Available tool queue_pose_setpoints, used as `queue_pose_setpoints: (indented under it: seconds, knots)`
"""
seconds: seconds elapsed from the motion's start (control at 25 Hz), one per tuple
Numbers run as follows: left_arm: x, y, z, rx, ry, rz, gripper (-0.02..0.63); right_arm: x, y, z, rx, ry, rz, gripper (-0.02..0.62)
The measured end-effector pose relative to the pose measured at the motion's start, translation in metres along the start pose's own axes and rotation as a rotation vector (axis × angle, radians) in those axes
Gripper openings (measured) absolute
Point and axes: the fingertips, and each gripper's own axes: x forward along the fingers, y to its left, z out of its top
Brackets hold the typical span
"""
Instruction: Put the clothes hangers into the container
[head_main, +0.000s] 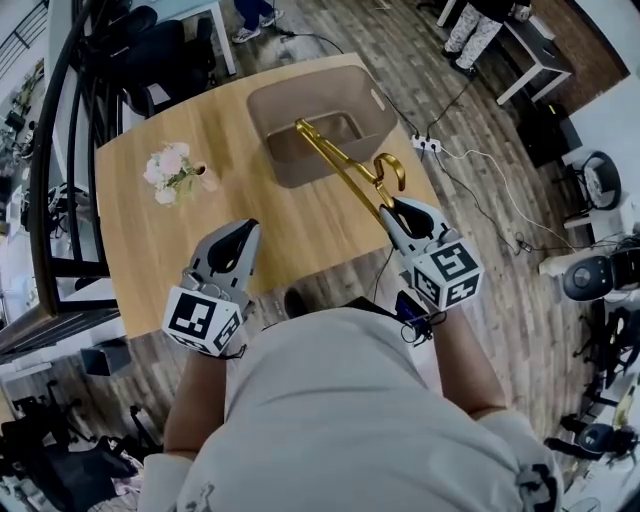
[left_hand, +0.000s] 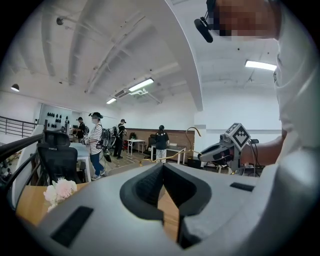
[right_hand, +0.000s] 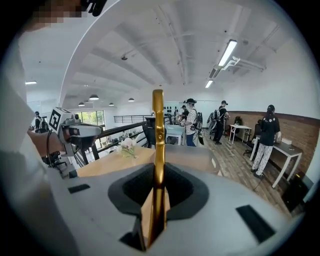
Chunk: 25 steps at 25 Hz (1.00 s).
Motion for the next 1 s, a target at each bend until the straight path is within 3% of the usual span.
queue_pose_setpoints:
  seconds: [0.44, 0.76, 1.0]
  knots:
    - [-0.004, 0.037, -0.013, -0.055, 0.014, -0.009, 0.006, 0.045, -0.003, 0.009, -0.098, 0.105, -0.049, 0.071]
    - [0.020, 0.046, -0.015, -0.062, 0.020, 0.009, 0.006, 0.083, -0.037, 0.016, -0.190, 0.173, -0.045, 0.071]
    - [0.044, 0.064, -0.008, -0.061, 0.030, 0.041, 0.006, 0.121, -0.071, 0.020, -0.314, 0.272, -0.046, 0.070]
